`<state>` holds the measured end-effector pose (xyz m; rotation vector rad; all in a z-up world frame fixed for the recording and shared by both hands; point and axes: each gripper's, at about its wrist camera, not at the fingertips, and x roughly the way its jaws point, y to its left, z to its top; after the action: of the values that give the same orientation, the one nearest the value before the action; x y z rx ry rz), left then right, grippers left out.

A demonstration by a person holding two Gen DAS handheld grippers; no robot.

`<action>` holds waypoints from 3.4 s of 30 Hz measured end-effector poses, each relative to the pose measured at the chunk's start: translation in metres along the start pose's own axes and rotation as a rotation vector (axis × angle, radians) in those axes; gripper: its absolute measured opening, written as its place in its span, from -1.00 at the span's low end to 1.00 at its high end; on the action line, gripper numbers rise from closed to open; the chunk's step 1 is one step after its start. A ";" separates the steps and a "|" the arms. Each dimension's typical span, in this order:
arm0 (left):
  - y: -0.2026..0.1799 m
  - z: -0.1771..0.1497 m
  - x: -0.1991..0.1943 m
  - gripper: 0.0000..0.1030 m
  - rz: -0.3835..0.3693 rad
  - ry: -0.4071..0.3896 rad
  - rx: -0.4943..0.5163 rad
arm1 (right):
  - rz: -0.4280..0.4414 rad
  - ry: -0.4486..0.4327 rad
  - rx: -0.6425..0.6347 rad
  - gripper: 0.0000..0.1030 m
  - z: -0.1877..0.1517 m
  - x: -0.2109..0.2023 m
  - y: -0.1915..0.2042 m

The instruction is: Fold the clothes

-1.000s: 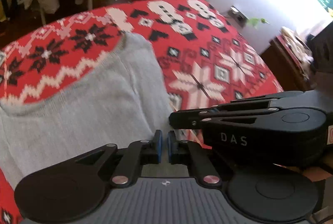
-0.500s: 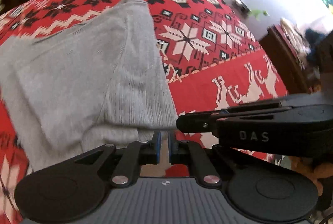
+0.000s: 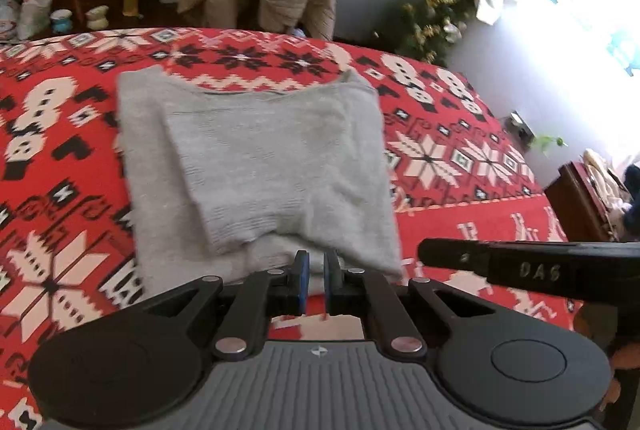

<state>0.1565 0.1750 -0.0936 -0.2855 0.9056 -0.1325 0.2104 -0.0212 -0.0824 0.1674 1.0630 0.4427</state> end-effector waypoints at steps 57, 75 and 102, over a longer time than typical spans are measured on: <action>0.106 -0.042 -0.010 -0.96 -0.125 -0.131 -0.128 | 0.121 -0.229 -0.456 -0.73 -0.073 0.076 0.109; 0.051 -0.038 0.002 -0.97 -0.105 -0.168 0.108 | 0.000 -0.271 -0.376 -0.90 -0.087 0.054 0.082; 0.009 -0.022 0.023 -0.96 -0.115 -0.177 0.175 | -0.040 -0.249 -0.273 -0.88 -0.079 0.032 0.034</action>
<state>0.1530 0.1742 -0.1270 -0.1831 0.6975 -0.2871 0.1452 0.0174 -0.1348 -0.0415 0.7517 0.5116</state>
